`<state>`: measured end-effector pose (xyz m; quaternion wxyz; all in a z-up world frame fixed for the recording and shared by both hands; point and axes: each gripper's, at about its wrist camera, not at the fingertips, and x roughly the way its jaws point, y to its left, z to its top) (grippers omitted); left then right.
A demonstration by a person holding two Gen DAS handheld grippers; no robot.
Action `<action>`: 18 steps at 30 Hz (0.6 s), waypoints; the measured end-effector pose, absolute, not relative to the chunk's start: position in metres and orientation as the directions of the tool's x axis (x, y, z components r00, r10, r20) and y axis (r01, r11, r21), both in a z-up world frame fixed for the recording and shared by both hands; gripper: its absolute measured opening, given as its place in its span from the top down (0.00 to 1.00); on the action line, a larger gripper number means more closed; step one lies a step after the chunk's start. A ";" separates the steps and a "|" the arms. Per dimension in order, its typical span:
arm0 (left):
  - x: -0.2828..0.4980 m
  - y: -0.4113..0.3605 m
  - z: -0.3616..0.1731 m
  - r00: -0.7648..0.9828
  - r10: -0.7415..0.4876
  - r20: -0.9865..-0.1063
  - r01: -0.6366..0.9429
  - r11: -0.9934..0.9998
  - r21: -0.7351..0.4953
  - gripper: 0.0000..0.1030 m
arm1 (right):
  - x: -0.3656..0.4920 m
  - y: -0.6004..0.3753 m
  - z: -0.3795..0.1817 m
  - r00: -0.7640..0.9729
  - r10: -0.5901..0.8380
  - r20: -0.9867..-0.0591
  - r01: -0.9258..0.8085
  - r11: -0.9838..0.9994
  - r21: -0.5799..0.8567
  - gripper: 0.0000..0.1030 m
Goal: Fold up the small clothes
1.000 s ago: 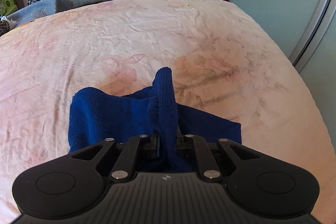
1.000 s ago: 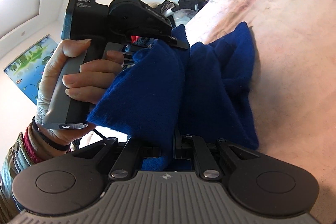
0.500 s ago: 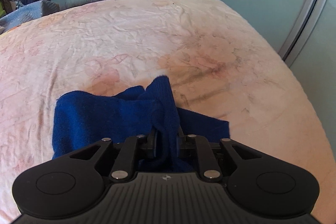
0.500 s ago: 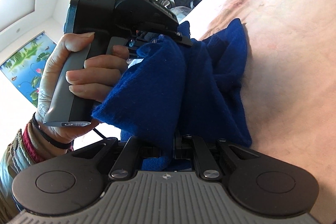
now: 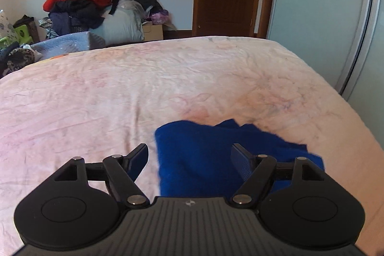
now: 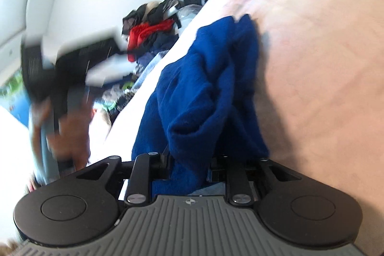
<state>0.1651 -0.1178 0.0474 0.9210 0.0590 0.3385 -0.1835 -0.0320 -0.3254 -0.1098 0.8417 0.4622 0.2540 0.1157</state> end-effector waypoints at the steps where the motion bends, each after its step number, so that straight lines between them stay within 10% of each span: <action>1: 0.159 -0.110 0.044 0.707 -0.291 -0.644 0.377 0.926 -0.005 0.26 | -0.034 -0.329 -0.112 0.848 0.433 -0.306 0.042 0.521 0.853 0.70; 3: 0.148 -0.097 0.035 0.707 -0.279 -0.650 0.375 0.927 0.010 0.26 | -0.037 -0.332 -0.115 0.850 0.419 -0.320 0.069 0.513 0.856 0.89; 6: 0.132 -0.087 0.020 0.691 -0.282 -0.666 0.393 0.919 0.019 0.26 | -0.041 -0.332 -0.111 0.830 0.425 -0.361 0.073 0.559 0.826 0.90; 14: 0.095 -0.090 0.016 0.728 -0.293 -0.620 0.417 0.907 0.060 0.26 | -0.038 -0.366 -0.028 0.883 0.152 -0.443 0.121 0.839 0.530 0.69; 18: 0.084 -0.100 0.009 0.719 -0.298 -0.628 0.431 0.900 0.067 0.26 | 0.037 -0.360 -0.007 0.859 0.145 -0.491 0.048 0.932 0.359 0.41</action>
